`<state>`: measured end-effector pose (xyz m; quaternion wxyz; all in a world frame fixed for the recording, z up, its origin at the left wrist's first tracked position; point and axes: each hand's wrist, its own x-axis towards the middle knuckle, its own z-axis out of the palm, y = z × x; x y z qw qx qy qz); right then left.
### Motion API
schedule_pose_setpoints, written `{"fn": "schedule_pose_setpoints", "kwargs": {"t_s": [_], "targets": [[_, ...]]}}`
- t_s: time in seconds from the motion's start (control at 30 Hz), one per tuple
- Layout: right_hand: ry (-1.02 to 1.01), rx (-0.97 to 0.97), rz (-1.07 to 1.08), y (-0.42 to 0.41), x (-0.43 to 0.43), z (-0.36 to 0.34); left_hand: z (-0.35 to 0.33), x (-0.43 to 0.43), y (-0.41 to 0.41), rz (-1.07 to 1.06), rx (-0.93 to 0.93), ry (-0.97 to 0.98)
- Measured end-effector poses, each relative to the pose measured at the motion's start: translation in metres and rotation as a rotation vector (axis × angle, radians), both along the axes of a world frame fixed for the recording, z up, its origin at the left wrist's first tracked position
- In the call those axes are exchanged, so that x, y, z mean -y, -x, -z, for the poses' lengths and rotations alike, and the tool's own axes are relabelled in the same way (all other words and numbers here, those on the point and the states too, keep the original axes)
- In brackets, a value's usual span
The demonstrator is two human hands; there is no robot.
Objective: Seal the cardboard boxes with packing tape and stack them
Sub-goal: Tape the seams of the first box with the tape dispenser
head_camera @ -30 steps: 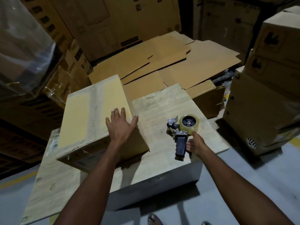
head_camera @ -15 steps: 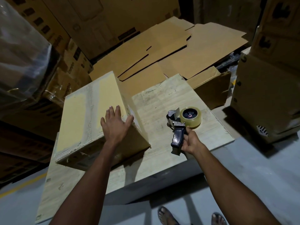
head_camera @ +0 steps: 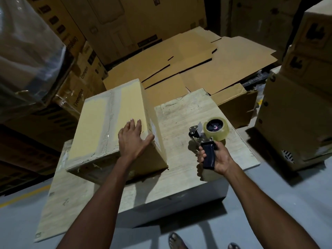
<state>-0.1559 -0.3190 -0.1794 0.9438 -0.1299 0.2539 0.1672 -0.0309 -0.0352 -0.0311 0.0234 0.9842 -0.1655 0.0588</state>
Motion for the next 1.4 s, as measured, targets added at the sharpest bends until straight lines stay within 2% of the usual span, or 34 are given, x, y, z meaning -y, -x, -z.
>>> {"fn": "schedule_pose_setpoints", "kwargs": {"t_s": [0.13, 0.27, 0.3, 0.43, 0.5, 0.67, 0.83, 0.9, 0.97, 1.03, 1.1, 1.27, 1.33, 1.4], "targets": [[0.215, 0.123, -0.107, 0.010, 0.001, -0.060, -0.003, -0.014, 0.006, 0.079, -0.035, 0.015], [0.479, 0.152, -0.195, 0.008, -0.008, -0.121, -0.008, -0.021, 0.016, 0.124, -0.091, 0.173], [0.533, 0.153, -0.206, 0.006, -0.013, -0.135, -0.011, -0.021, 0.021, 0.123, -0.118, 0.287], [0.692, 0.180, -0.289, -0.001, -0.032, -0.189, -0.029, -0.013, 0.050, -0.022, -0.269, 1.024], [0.756, 0.215, -0.364, -0.005, -0.045, -0.213, -0.039, -0.007, 0.063, -0.046, -0.295, 1.241], [0.871, 0.310, -0.462, -0.016, -0.087, -0.254, -0.058, -0.014, 0.079, -0.025, -0.309, 1.520], [0.929, 0.365, -0.454, -0.035, -0.122, -0.276, -0.057, -0.059, 0.080, -0.106, -0.195, 1.651], [0.945, 0.384, -0.450, -0.045, -0.137, -0.281, -0.054, -0.084, 0.076, -0.186, -0.204, 1.776], [0.990, 0.405, -0.469, -0.056, -0.152, -0.287, -0.049, -0.112, 0.068, -0.361, -0.227, 1.910], [1.037, 0.426, -0.507, -0.067, -0.166, -0.290, -0.046, -0.140, 0.053, -0.497, -0.306, 1.954], [1.077, 0.446, -0.547, -0.075, -0.177, -0.292, -0.047, -0.163, 0.035, -0.548, -0.455, 1.900], [1.152, 0.503, -0.619, -0.085, -0.210, -0.294, -0.074, -0.195, 0.008, -0.495, -1.049, 1.663], [1.153, 0.504, -0.617, -0.089, -0.221, -0.292, -0.081, -0.197, 0.002, -0.502, -1.257, 1.637], [1.152, 0.512, -0.615, -0.093, -0.230, -0.291, -0.082, -0.195, -0.002, -0.513, -1.374, 1.664]]}}
